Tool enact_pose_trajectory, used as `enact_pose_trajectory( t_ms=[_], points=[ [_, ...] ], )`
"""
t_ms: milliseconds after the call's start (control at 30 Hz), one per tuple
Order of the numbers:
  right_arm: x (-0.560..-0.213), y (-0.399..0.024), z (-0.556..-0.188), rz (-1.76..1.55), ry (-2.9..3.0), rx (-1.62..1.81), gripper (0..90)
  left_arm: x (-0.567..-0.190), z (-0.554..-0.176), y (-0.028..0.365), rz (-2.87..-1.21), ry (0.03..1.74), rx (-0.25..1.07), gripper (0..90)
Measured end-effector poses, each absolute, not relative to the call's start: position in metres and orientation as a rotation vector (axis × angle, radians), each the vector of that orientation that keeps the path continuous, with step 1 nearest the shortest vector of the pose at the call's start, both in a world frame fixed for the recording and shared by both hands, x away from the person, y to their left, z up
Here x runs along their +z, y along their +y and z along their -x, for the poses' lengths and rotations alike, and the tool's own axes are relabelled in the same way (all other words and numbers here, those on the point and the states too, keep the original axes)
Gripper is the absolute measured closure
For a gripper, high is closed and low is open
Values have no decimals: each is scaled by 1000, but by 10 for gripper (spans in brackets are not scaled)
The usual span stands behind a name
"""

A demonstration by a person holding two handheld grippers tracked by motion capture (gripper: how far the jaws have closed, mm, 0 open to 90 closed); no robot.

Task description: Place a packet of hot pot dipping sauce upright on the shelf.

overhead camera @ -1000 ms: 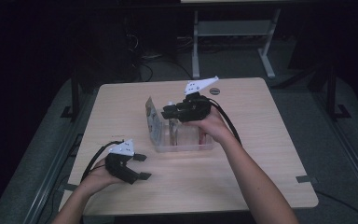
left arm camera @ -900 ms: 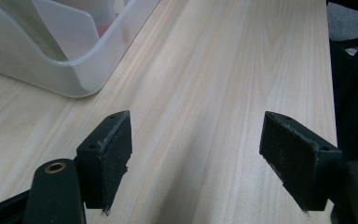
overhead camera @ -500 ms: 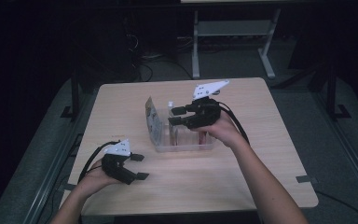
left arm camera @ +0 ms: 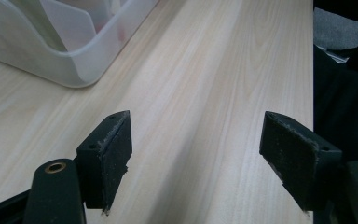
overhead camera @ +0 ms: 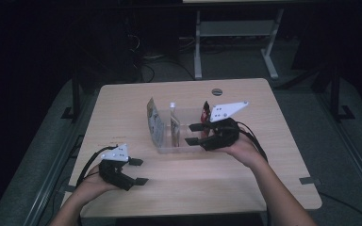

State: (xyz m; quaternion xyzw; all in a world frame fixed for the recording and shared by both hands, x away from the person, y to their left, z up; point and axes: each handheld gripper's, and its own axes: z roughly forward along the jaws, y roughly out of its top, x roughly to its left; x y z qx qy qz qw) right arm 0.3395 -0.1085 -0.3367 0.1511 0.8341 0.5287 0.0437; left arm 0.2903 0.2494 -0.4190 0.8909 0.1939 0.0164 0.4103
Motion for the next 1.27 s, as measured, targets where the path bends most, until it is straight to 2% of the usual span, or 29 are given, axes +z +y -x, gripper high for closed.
enact_pose_trajectory(
  t_ms=[400,833,1267],
  points=[
    [-375,-138,-311,-513,2586,1515,429,-423,-287,248,-2250,488,38,252],
    [-416,-160,-302,-626,2635,1354,265,-434,-287,247,-2320,473,23,247],
    [-426,-157,-303,-625,2661,1301,246,-440,-286,244,-2362,461,27,238]
  ],
)
